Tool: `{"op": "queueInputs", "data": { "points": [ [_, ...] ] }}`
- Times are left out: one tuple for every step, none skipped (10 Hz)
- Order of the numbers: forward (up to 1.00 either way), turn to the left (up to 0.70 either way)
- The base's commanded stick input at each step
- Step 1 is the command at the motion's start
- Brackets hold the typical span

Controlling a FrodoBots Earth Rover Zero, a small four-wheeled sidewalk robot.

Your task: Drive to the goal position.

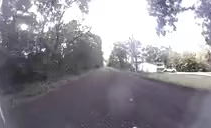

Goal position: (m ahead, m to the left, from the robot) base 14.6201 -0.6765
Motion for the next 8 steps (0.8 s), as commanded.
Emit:
{"op": "queueInputs", "data": {
  "points": [
    [0.70, 0.00],
    [0.70, 0.00],
    [0.70, 0.00],
    [0.70, 0.00],
    [0.70, 0.00],
    [0.70, 0.00],
    [0.70, 0.00],
    [0.70, 0.00]
  ]
}}
